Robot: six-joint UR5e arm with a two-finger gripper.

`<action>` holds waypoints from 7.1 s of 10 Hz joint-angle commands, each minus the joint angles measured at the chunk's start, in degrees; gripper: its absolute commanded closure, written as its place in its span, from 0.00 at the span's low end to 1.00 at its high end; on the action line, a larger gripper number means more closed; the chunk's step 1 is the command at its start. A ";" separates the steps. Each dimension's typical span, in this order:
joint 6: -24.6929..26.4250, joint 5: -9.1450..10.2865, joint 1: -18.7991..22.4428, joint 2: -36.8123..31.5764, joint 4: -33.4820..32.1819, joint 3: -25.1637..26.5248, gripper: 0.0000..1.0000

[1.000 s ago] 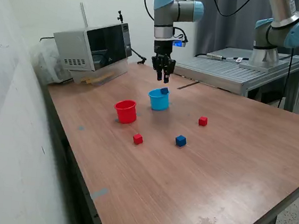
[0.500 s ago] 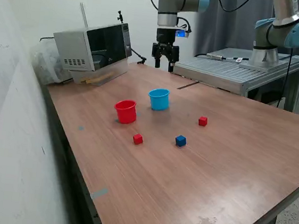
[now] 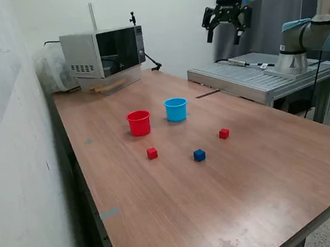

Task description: Place red objects in the red bin, and blue objects in the blue bin.

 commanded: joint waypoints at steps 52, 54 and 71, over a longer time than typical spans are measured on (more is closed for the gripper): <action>11.93 -3.06 -16.37 18.80 -5.11 -3.93 1.00; 11.93 -2.97 -16.38 18.98 -5.37 -3.14 1.00; 2.18 1.95 7.18 8.74 -2.52 1.00 0.00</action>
